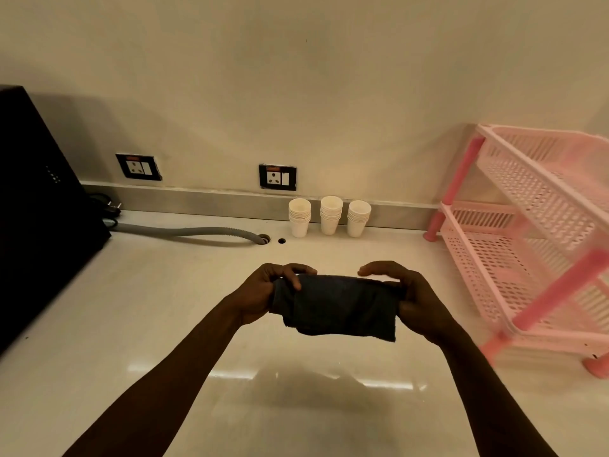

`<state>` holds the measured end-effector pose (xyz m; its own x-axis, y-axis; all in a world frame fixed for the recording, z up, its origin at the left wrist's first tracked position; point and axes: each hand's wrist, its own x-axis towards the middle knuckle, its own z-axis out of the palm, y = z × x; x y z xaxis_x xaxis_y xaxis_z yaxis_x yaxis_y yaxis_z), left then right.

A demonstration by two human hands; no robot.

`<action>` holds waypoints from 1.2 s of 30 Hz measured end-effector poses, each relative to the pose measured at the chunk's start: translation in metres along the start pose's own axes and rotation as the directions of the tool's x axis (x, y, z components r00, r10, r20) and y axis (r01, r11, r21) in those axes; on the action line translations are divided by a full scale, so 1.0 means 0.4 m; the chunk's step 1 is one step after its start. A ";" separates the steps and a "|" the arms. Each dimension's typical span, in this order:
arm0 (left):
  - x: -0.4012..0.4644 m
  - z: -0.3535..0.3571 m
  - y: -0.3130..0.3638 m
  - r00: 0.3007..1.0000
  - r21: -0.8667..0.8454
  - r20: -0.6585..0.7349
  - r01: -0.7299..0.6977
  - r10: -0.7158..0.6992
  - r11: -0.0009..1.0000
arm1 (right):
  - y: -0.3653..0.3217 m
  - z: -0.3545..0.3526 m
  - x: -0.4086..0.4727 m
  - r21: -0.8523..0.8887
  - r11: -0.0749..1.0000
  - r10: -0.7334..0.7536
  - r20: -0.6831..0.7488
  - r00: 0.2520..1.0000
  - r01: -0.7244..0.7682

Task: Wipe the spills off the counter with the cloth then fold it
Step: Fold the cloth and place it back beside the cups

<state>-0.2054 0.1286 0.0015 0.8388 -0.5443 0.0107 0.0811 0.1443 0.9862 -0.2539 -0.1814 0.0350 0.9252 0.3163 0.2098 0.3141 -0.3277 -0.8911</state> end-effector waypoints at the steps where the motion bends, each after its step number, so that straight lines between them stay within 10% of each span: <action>1: 0.006 -0.003 -0.001 0.999 0.011 -0.034 -0.016 0.016 1.000 | 0.000 -0.002 -0.001 -0.005 1.000 0.027 -0.020 0.999 -0.027; 8: 0.013 -0.034 0.023 0.996 0.146 0.060 0.056 -0.065 0.988 | 0.003 -0.054 -0.012 -0.074 0.993 0.092 -0.037 0.995 -0.094; 13: 0.048 0.012 0.059 0.962 0.752 0.246 -0.114 -0.116 0.650 | 0.017 -0.074 -0.022 -0.155 0.983 0.083 -0.109 0.991 -0.100; 19: 0.083 0.018 0.051 0.969 0.420 0.202 0.045 -0.142 0.907 | 0.057 -0.108 -0.037 0.115 0.981 0.179 -0.193 0.965 -0.159; 28: 0.175 0.016 -0.035 0.893 0.039 0.349 0.290 -0.285 0.956 | 0.157 -0.164 -0.046 0.478 0.806 0.404 -0.016 0.915 -0.348; 36: 0.326 0.089 -0.111 0.972 0.208 -0.064 0.236 -0.227 0.949 | 0.267 -0.152 0.012 0.588 0.687 0.614 -0.157 0.773 -0.427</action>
<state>-0.1190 0.0217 -0.0349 0.8311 -0.5089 -0.2245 0.1628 -0.1633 0.9730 -0.2031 -0.2690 -0.0349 0.9418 -0.0963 -0.3222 -0.3043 0.1637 -0.9384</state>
